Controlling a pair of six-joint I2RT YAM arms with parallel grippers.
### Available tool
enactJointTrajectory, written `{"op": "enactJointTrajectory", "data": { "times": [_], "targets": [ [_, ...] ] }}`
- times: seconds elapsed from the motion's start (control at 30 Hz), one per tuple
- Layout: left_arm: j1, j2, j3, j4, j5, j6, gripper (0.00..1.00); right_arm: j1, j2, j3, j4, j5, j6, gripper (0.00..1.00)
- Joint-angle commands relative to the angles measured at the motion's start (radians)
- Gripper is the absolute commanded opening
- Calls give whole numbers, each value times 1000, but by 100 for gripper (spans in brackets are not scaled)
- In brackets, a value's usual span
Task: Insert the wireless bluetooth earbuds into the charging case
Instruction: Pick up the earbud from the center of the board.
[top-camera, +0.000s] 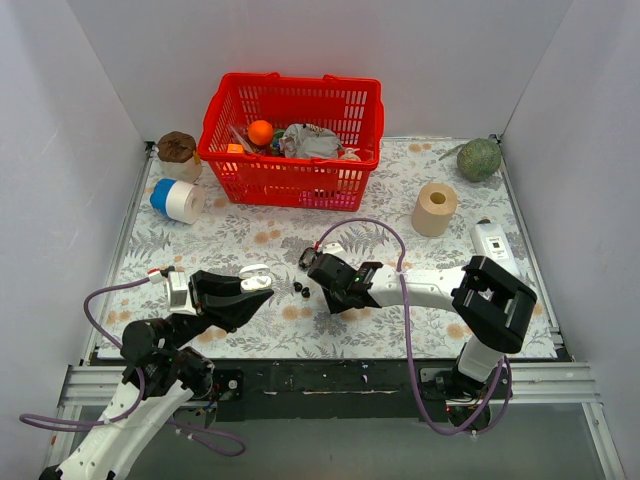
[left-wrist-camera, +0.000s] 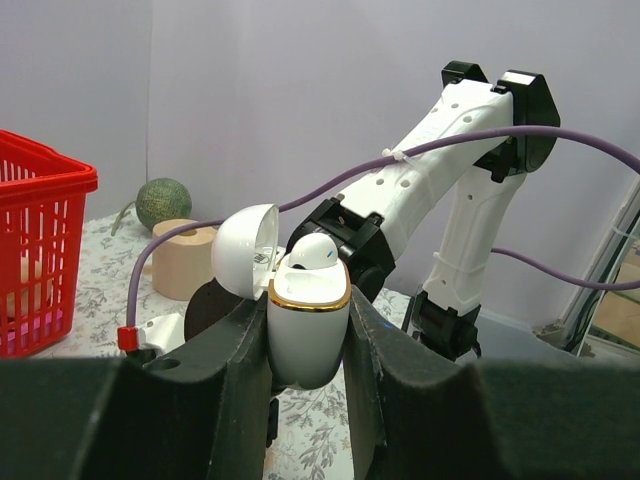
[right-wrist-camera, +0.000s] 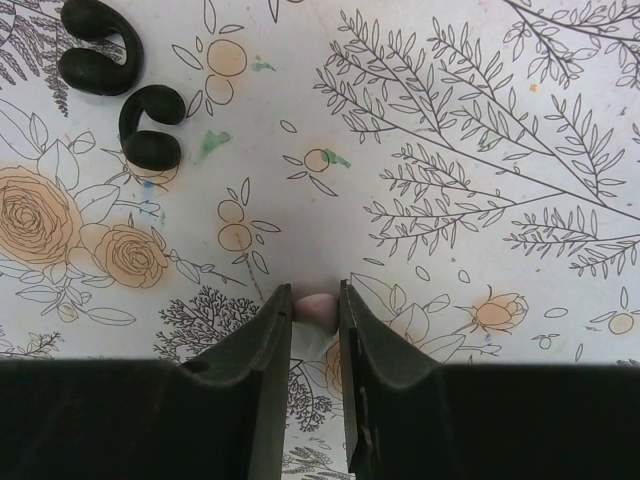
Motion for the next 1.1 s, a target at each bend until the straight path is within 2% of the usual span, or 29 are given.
{"op": "enactJointTrajectory", "data": {
  "times": [0.0,0.43,0.6,0.83,0.93,1.07],
  "targets": [
    [-1,-1,5,-9,-10,0,0,12,11,25,-14,-10,12,1],
    [-3,24,0,13,-31,23,0,-37,-115,114,-38,134,-103,1],
    [-3,84,-12,103,-64,41,0,-50,-215,264,-97,203,-195,1],
    [-3,307,9,379,-71,77,0,-50,-304,561,-190,245,-358,1],
    [-3,426,10,520,-81,83,0,-50,-333,643,-206,237,-410,1],
    [-1,594,28,672,-65,97,0,-50,-400,660,-173,172,-470,1]
  ]
}}
